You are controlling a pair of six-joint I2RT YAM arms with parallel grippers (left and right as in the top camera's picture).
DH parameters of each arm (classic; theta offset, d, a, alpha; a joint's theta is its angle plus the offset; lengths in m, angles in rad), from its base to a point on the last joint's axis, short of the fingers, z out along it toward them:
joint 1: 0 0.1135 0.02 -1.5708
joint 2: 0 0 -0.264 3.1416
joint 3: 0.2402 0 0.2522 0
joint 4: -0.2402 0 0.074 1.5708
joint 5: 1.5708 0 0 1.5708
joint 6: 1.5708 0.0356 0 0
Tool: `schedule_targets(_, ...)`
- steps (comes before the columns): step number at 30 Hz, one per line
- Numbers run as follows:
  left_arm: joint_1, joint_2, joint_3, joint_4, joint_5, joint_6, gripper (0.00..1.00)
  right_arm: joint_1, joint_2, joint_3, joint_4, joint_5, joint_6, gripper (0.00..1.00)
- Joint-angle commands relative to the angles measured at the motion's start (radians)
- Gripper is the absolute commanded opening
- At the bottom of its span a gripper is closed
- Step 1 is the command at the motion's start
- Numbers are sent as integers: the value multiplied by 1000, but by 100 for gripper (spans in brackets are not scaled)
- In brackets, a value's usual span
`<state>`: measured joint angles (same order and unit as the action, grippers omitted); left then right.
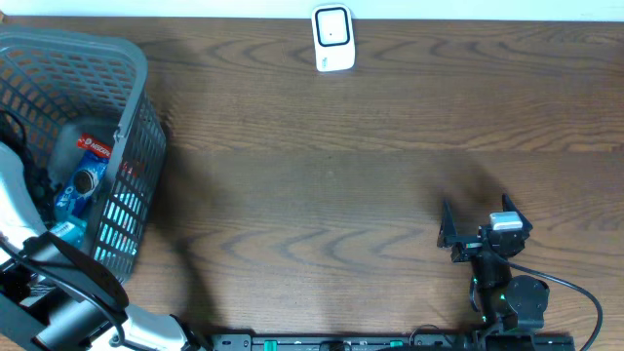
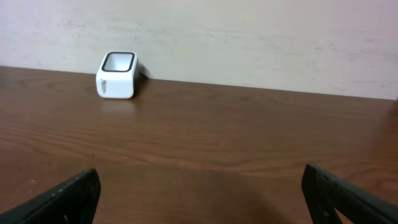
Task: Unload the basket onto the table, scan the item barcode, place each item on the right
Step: 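Grasp the teal mouthwash bottle with the left gripper and lift, then carry the bottle to the white scanner with the left gripper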
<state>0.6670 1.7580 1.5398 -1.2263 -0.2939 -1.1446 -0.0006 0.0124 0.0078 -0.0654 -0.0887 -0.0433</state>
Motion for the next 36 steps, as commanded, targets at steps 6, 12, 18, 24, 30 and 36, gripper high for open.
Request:
schedule_targets(6,2,-188,189,3,155,76,37,8,-7,-2,-3,8,13,99)
schedule_targets(12,1,-318,233,49,304,79,38,8,-7,-2,-3,8,13,99)
schedule_targets(18,-6,-454,233,184,634,78,38,8,-7,-2,-3,9,13,99)
schedule_targets(24,-140,-482,232,214,774,79,38,8,-7,-2,-3,8,13,99)
schedule_targets(30,-450,-429,232,216,747,97,38,8,-7,-2,-3,8,13,99)
schedule_targets(36,-737,-318,232,216,627,150,38,8,-7,-2,-3,9,13,99)
